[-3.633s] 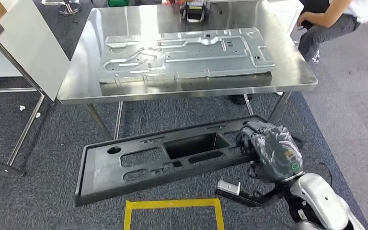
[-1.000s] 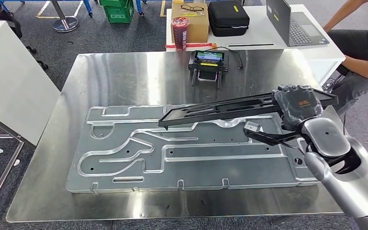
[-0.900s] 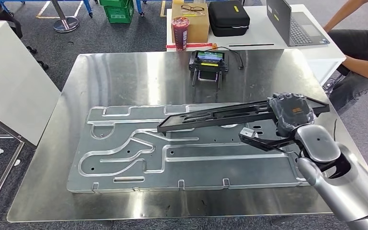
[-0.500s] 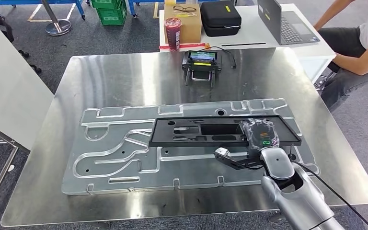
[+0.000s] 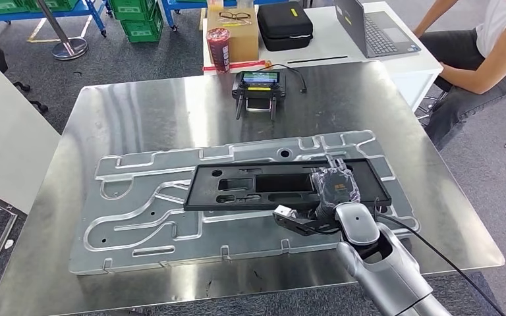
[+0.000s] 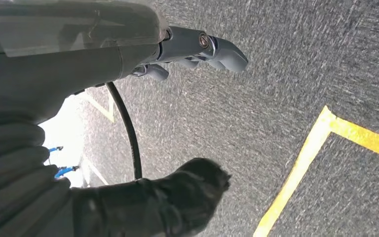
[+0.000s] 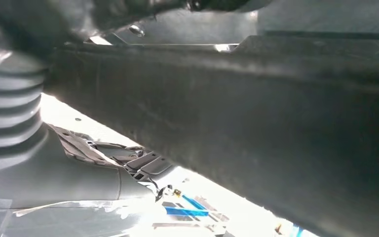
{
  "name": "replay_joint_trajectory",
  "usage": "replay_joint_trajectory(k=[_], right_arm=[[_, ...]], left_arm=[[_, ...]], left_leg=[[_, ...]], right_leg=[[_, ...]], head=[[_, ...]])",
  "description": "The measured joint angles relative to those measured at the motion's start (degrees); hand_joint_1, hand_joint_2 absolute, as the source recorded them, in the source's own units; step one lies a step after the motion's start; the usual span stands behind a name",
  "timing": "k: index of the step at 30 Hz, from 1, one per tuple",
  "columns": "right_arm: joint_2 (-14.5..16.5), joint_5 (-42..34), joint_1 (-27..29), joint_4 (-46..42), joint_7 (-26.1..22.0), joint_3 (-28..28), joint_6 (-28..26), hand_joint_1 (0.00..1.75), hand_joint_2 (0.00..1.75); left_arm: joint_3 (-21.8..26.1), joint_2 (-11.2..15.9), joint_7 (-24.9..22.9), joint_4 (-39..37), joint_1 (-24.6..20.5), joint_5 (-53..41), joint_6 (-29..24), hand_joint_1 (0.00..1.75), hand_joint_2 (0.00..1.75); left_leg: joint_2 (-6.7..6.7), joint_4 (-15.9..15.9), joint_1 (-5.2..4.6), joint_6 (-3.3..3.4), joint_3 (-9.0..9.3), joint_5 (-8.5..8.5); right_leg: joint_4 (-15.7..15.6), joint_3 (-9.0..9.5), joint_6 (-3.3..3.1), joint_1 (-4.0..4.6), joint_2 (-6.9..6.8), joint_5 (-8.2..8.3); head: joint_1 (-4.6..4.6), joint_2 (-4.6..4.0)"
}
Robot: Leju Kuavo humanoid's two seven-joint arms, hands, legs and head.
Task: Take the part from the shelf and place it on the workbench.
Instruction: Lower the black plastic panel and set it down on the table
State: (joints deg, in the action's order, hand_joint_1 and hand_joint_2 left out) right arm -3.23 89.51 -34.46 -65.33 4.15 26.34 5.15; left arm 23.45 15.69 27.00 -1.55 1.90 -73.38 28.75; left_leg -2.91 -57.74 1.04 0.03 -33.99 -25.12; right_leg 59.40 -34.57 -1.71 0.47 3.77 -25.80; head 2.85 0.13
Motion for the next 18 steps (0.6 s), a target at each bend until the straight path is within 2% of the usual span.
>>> replay_joint_trajectory(k=[6, 12, 18], right_arm=[[-0.32, -0.31, 0.13, -3.87, -0.63, 0.68, 1.22, 0.0, 0.0], [-1.36, -1.67, 0.42, -12.83, -1.43, 2.81, 3.03, 0.0, 0.0], [-1.23, -2.29, 1.37, -17.6, -1.91, 5.5, 3.22, 0.0, 0.0]], left_arm=[[1.83, 0.05, 0.19, 0.0, 0.35, -0.99, 0.15, 0.0, 0.0], [4.71, 0.27, 0.49, 0.0, 1.17, -2.01, 0.13, 0.0, 0.0], [5.9, 0.33, 0.6, 0.0, 1.37, -2.22, 0.13, 0.0, 0.0]], left_leg=[[-0.02, 0.17, 0.12, -0.04, 0.06, 0.06], [0.05, 0.23, 0.19, 0.04, 0.18, 0.09], [1.69, 0.27, 0.25, -0.1, -0.05, 0.34]], right_leg=[[0.02, -0.08, -0.17, 0.11, 0.22, -0.01], [0.02, -0.2, -0.29, 0.13, 0.51, -0.08], [0.05, -0.21, -0.71, 0.2, -1.22, -0.49]], head=[[0.01, 0.0], [0.03, 0.0], [0.02, 0.0]])
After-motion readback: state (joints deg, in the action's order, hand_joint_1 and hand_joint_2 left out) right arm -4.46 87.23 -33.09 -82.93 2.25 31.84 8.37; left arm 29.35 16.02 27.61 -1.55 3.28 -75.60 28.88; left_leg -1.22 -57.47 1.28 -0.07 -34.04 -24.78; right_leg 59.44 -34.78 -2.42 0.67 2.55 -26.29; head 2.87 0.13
